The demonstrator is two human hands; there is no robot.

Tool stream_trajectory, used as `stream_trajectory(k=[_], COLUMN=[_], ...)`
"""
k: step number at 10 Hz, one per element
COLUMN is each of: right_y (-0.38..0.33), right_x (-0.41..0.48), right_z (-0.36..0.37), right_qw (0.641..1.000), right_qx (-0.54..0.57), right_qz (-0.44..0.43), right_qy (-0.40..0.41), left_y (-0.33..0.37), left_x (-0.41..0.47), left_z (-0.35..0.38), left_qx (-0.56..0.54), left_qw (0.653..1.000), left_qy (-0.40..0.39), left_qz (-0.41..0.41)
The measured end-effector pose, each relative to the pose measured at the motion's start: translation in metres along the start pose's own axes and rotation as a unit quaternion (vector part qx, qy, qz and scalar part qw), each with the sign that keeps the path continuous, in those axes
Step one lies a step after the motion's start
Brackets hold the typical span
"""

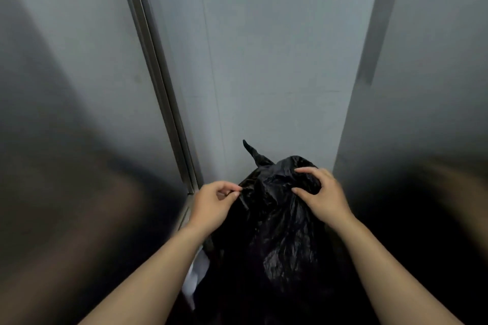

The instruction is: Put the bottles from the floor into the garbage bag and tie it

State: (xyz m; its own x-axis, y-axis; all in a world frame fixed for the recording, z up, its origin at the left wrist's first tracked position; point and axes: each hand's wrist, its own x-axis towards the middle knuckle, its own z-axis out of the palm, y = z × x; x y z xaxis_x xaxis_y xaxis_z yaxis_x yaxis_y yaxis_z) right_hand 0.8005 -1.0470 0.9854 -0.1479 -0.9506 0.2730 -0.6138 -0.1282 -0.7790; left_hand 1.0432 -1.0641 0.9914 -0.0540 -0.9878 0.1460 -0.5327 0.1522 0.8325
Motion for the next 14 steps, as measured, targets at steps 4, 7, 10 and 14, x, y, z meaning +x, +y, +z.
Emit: stream_trajectory(k=[4,7,10,14], right_y=[-0.015,0.053,0.066,-0.001], right_x=[0.034,-0.015,-0.029,-0.078], right_z=[-0.002,0.055,0.065,0.006], right_qw=[0.993,0.973,0.96,0.971], right_qx=[0.038,-0.1,-0.112,-0.148], right_qz=[-0.056,0.124,0.192,0.069], right_qy=[0.092,-0.166,-0.171,-0.174], left_y=[0.009,-0.067,-0.082,-0.025], left_x=[0.027,-0.039,-0.055,-0.096], left_z=[0.001,0.026,0.023,-0.006], left_qx=[-0.016,0.062,0.045,0.141], left_qw=[0.989,0.989,0.983,0.986], left_qy=[0.134,-0.107,-0.115,-0.083], left_qz=[0.069,-0.078,-0.137,0.017])
